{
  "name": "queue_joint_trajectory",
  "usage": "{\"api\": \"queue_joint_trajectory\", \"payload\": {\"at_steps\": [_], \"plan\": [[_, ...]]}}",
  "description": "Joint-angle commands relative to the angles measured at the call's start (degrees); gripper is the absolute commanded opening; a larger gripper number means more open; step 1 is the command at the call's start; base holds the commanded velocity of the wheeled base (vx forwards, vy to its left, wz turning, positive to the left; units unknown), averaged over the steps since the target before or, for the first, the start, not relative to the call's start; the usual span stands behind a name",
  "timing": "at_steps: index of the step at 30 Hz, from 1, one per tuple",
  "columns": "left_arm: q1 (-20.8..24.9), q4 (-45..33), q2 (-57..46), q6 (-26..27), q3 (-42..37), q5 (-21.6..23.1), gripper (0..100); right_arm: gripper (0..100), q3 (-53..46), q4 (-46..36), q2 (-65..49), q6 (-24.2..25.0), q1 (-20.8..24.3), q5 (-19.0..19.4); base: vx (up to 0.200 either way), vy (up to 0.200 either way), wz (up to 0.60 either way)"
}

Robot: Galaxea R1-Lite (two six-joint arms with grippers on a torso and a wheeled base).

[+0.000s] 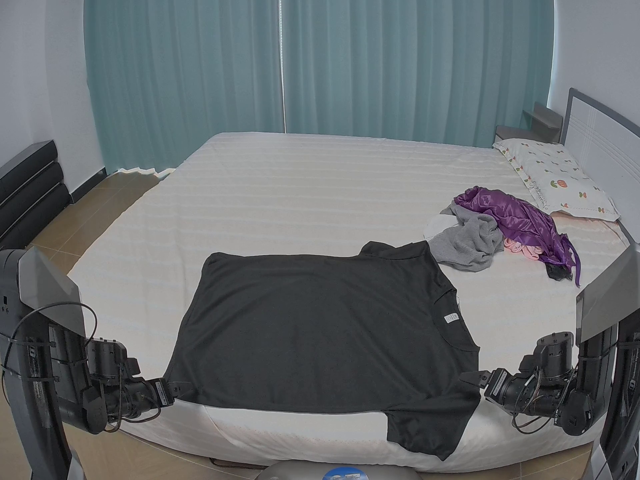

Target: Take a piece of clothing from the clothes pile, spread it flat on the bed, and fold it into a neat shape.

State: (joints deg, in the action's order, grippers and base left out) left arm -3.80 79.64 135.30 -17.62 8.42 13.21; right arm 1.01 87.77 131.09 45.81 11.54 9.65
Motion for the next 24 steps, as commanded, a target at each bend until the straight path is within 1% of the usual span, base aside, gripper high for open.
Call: {"api": "queue_joint_trajectory", "payload": {"at_steps": [1, 7, 8, 12, 19, 24], "plan": [[0.6, -0.4, 1.3, 0.0, 2.0, 0.0, 100, 100, -1.0, -0.1, -0.7, 0.1, 0.3, 0.0, 0.000, 0.000, 0.00], [0.7, -0.5, 1.7, -0.1, 3.8, 0.1, 100, 100, -1.0, 0.0, -0.5, 0.1, 0.3, 0.0, 0.000, 0.000, 0.00], [0.6, -0.5, 1.7, -0.1, 3.7, 0.1, 0, 100, -1.0, 0.0, -0.6, 0.0, 0.3, 0.0, 0.000, 0.000, 0.00], [0.6, -0.5, 1.6, -0.4, 3.4, 0.1, 0, 100, -1.0, 0.0, -0.5, 0.1, 0.2, 0.0, 0.000, 0.000, 0.00], [-0.8, 0.0, 0.3, -0.5, 0.7, 0.0, 0, 100, -1.0, 0.4, 0.5, -0.4, 0.4, -0.1, 0.000, 0.000, 0.00], [-1.5, 0.1, -0.4, -0.6, 0.7, 0.1, 0, 100, -0.7, 0.8, 2.0, -0.8, 0.9, -0.1, 0.000, 0.000, 0.00]]}}
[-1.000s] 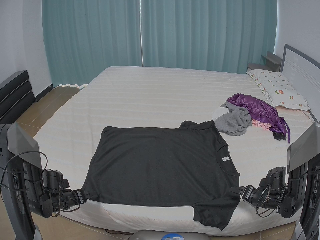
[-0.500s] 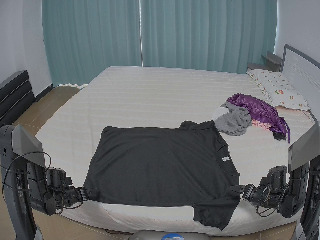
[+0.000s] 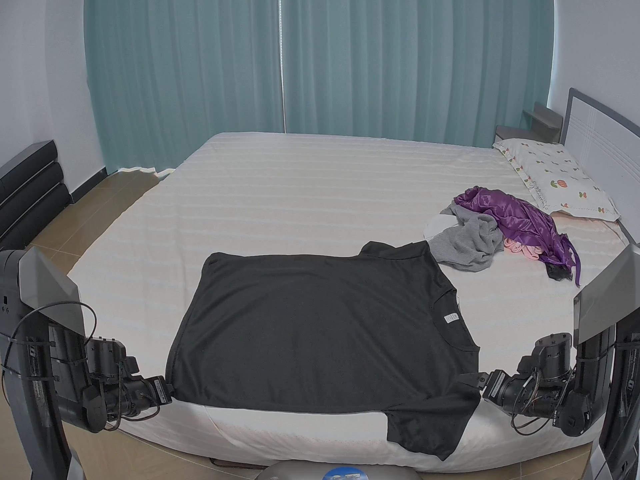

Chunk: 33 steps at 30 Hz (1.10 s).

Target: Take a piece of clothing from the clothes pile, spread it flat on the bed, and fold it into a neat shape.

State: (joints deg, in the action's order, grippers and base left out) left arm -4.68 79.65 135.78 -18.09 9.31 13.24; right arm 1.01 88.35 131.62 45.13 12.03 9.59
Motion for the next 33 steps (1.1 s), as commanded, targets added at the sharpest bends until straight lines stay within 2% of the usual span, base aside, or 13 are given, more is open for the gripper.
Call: {"api": "queue_joint_trajectory", "payload": {"at_steps": [1, 9, 15, 16, 30, 33], "plan": [[-0.6, 0.1, -0.9, -0.1, -0.2, 0.0, 0, 100, -0.7, 0.2, 1.4, -0.1, 0.4, 0.0, 0.000, 0.000, 0.00], [-2.7, 0.1, -2.5, -4.5, -0.7, 0.1, 0, 100, 3.1, 0.7, 5.2, -1.0, 0.4, -0.4, 0.000, 0.000, 0.00], [-4.0, 0.1, -3.0, -5.4, -0.7, 0.2, 0, 100, 5.1, 0.2, 5.6, -1.2, 0.2, -0.7, 0.000, 0.000, 0.00], [-4.1, 0.1, -2.9, -5.4, -0.8, 0.2, 0, 0, 5.3, 0.2, 5.5, -1.2, 0.1, -0.7, 0.000, 0.000, 0.00], [-3.9, 0.1, -2.4, -5.6, -0.4, 0.3, 0, 0, 10.0, 0.0, 2.8, -1.7, -2.8, -0.7, 0.000, 0.000, 0.00], [-3.7, 0.1, -2.4, -8.8, 0.6, 0.3, 0, 0, 13.8, -3.0, 3.4, -1.9, -2.7, -0.6, 0.000, 0.000, 0.00]]}}
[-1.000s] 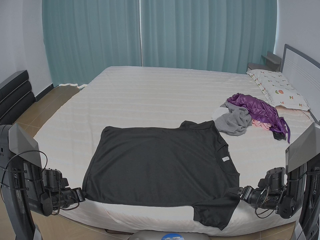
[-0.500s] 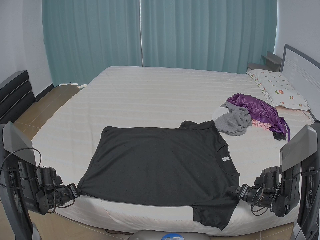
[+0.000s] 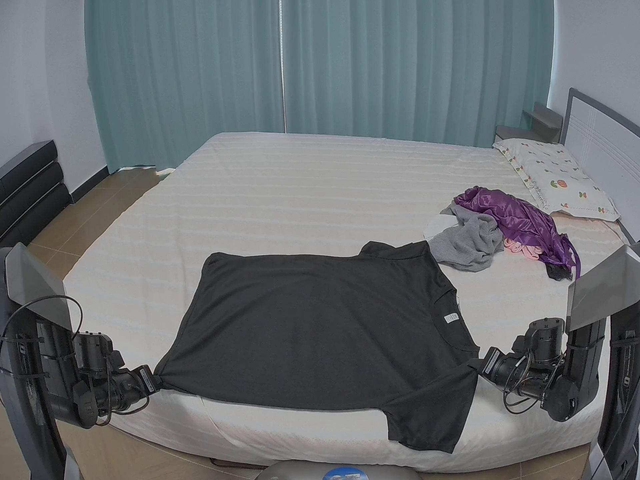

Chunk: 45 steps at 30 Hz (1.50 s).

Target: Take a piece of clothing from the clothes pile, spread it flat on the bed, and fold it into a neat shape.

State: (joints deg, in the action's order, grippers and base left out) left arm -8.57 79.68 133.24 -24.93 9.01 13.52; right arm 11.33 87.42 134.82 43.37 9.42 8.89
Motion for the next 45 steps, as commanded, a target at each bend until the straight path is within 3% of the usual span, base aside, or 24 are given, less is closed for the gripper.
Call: {"api": "queue_joint_trajectory", "payload": {"at_steps": [1, 9, 10, 17, 21, 30, 37, 45], "plan": [[0.2, 0.0, 0.2, -2.6, 1.3, 0.0, 0, 0, 4.8, -3.3, 0.2, -0.1, 0.1, 0.2, 0.000, 0.000, 0.00], [0.2, 0.0, 0.5, -3.0, 1.4, 0.0, 0, 0, 10.1, -9.5, 0.5, -0.6, 0.6, 0.4, 0.000, 0.000, 0.00], [0.2, 0.0, 0.5, -3.0, 1.4, 0.0, 0, 100, 10.3, -9.7, 0.5, -0.6, 0.6, 0.4, 0.000, 0.000, 0.00], [0.4, 0.0, 0.6, -3.0, 1.3, 0.0, 0, 100, 5.5, -9.2, -4.2, -1.6, -0.5, 3.2, 0.000, 0.000, 0.00], [0.4, 0.0, 0.6, -3.0, 1.2, 0.0, 0, 100, 0.1, -8.7, -5.6, -6.8, -1.1, 8.0, 0.000, 0.000, 0.00], [0.4, 0.0, 0.6, -3.0, 1.2, 0.0, 0, 100, -4.0, -5.2, 0.2, -15.7, -0.4, 9.1, 0.000, 0.000, 0.00], [0.4, 0.0, 0.6, -3.0, 1.2, 0.0, 0, 100, -3.6, 0.2, 5.4, -16.5, 0.1, 9.3, 0.000, 0.000, 0.00], [0.4, 0.0, 0.6, -3.0, 1.3, 0.0, 0, 100, -3.7, 0.8, 5.7, -16.7, 1.5, 11.0, 0.000, 0.000, 0.00]]}}
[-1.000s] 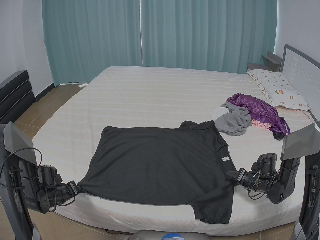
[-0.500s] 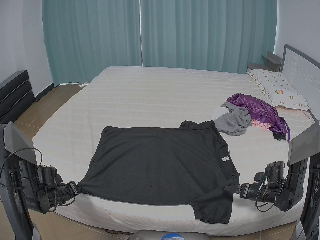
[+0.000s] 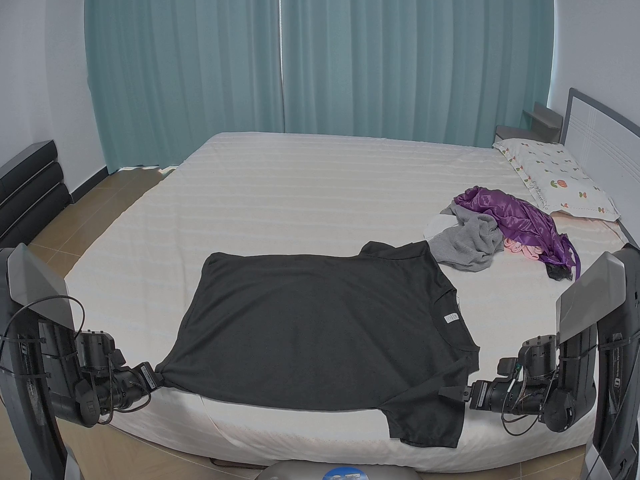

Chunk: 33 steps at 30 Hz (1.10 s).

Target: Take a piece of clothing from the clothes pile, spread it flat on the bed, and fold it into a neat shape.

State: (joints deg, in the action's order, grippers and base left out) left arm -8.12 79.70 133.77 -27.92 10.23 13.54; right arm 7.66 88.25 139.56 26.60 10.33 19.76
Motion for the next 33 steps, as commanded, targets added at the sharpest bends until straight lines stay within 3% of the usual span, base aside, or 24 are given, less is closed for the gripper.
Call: {"api": "queue_joint_trajectory", "payload": {"at_steps": [1, 3, 4, 23, 33], "plan": [[-0.1, 0.0, 0.1, 0.0, 0.1, 0.0, 0, 100, 0.0, 0.0, 1.0, 0.0, 0.5, 0.1, 0.000, 0.000, 0.00], [-0.1, 0.0, 0.1, 0.0, 0.1, 0.0, 0, 100, 0.0, 0.0, 1.0, -0.2, 0.6, 0.1, 0.000, 0.000, 0.00], [-0.1, 0.0, 0.1, 0.0, 0.1, 0.0, 0, 0, 0.0, 0.0, 1.0, -0.2, 0.6, 0.1, 0.000, 0.000, 0.00], [-0.1, 0.0, 0.1, 0.0, 0.1, 0.0, 0, 0, -3.4, 1.6, -1.7, -2.4, -1.1, -0.2, 0.000, 0.000, 0.00], [-0.1, 0.1, -1.2, 0.4, -0.8, -0.2, 0, 0, -7.7, 0.9, -7.6, -2.4, -7.6, 5.2, 0.000, 0.000, 0.00]]}}
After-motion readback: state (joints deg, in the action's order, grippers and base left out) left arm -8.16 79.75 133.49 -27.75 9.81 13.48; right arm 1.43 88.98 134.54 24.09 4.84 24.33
